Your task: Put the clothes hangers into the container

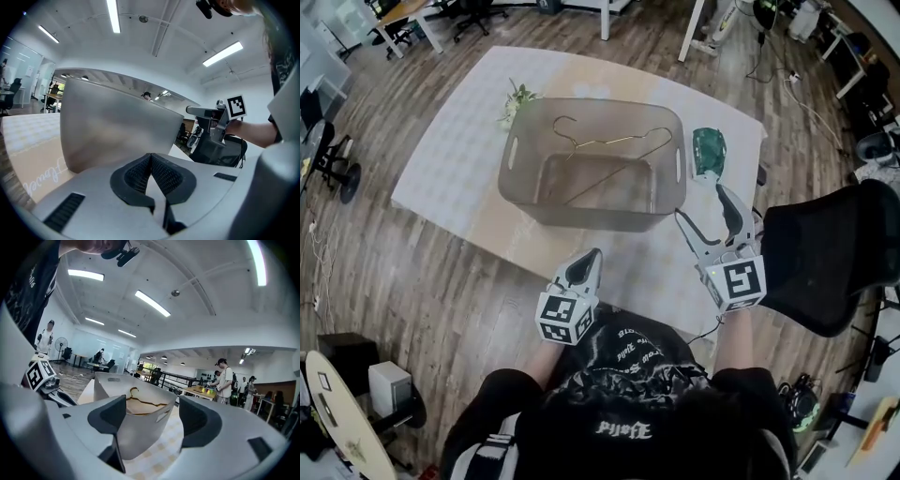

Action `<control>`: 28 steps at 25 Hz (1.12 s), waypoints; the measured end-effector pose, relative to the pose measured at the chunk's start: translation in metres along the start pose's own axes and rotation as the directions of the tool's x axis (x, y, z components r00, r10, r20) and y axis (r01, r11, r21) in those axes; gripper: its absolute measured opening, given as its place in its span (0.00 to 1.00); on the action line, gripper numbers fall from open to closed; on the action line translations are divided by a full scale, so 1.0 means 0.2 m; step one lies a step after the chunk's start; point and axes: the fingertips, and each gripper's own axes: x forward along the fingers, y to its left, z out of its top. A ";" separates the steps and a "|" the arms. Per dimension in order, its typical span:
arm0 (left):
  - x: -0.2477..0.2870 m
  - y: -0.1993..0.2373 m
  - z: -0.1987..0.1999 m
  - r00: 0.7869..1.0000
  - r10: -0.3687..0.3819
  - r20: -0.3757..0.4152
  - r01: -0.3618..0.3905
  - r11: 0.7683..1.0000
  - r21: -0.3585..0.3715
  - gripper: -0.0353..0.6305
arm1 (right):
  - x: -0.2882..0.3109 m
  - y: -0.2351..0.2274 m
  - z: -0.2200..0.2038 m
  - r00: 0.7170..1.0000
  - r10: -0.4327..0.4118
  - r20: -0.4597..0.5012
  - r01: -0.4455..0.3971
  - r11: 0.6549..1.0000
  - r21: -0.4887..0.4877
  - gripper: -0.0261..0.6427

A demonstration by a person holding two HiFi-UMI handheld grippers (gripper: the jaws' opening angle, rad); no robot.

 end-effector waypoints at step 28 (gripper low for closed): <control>-0.04 0.00 0.01 0.999 0.041 0.028 -0.041 0.999 -0.022 0.08 | -0.14 0.40 -0.58 0.969 0.114 -0.217 -0.074 0.980 0.186 0.42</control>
